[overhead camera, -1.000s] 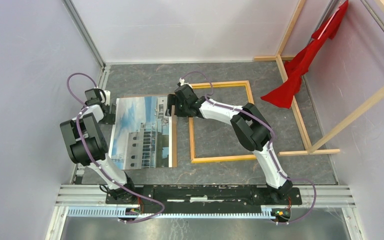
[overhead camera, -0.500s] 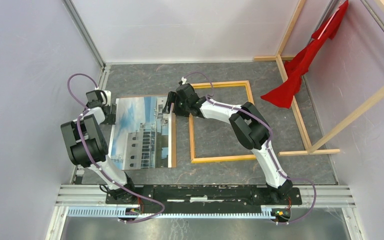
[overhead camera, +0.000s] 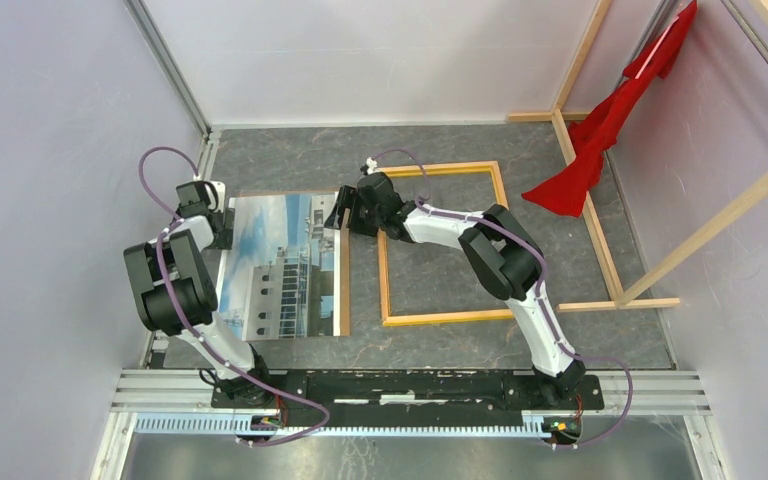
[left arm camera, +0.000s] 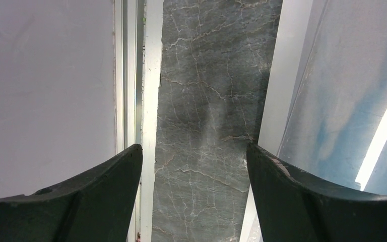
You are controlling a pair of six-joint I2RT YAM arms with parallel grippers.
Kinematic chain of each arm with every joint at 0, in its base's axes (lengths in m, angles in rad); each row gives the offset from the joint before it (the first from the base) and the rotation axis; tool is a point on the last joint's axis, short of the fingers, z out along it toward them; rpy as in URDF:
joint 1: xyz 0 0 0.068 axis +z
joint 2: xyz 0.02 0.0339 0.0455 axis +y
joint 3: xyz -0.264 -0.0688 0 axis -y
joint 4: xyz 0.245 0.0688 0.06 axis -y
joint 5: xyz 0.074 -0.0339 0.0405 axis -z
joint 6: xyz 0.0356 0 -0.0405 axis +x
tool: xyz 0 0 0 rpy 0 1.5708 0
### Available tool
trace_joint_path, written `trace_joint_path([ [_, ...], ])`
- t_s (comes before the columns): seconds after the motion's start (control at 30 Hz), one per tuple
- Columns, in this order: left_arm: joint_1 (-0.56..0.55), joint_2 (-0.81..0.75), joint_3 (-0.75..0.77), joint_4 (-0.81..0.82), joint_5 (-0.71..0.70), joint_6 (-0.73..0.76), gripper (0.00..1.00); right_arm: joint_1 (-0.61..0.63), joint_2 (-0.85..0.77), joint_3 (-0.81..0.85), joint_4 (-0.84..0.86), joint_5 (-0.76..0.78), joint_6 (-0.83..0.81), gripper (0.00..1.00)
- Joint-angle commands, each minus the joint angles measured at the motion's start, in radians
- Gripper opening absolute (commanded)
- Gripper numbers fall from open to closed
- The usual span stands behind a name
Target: Put the photo into the frame
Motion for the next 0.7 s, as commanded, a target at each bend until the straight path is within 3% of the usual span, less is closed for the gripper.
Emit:
trace_joint_path([
  [0.0, -0.038, 0.041, -0.056, -0.075, 0.047, 0.008, 0.82, 0.011, -0.071, -0.004, 0.027, -0.008, -0.044, 0.79],
  [0.67, -0.070, 0.063, -0.065, -0.075, 0.034, 0.011, 0.81, 0.094, -0.048, 0.166, -0.169, 0.165, -0.344, 0.79],
])
